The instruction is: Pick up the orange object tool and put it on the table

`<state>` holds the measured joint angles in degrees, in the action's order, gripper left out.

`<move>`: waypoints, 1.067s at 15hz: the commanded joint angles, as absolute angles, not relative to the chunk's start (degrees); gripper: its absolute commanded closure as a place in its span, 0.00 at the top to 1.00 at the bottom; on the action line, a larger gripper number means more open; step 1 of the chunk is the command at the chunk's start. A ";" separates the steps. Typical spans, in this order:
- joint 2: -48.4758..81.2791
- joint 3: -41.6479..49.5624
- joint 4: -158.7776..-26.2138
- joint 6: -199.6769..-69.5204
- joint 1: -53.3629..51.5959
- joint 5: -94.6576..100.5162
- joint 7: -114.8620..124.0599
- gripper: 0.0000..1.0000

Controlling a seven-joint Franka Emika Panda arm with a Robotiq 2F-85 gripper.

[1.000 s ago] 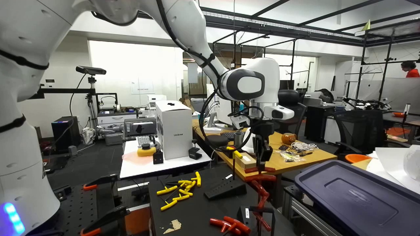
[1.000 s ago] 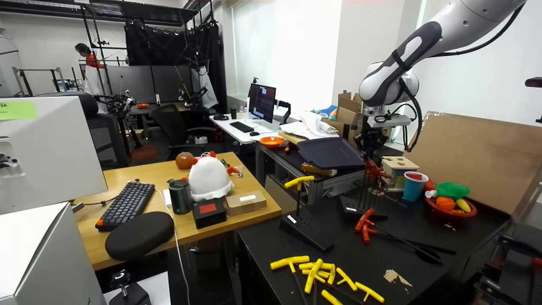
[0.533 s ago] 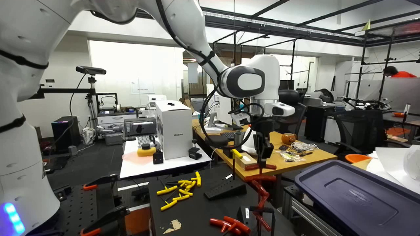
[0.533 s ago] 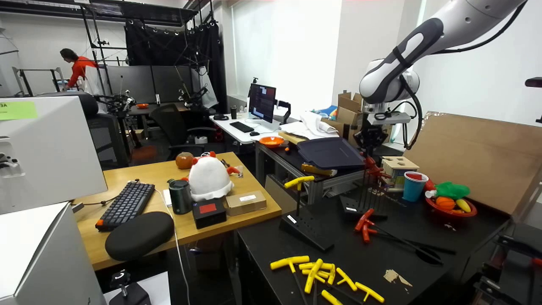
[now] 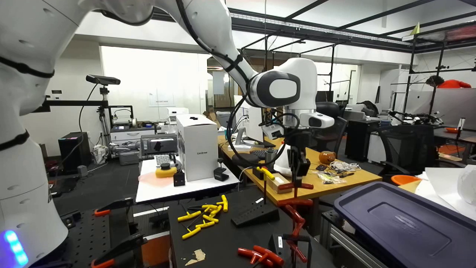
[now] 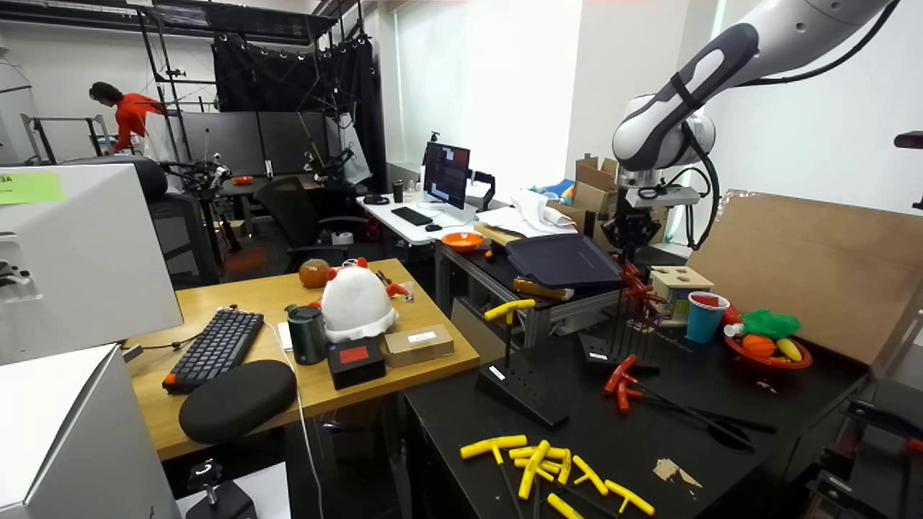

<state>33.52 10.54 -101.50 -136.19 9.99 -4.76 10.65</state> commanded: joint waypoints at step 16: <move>26.68 10.98 -105.10 -133.31 7.26 -2.94 12.95 0.05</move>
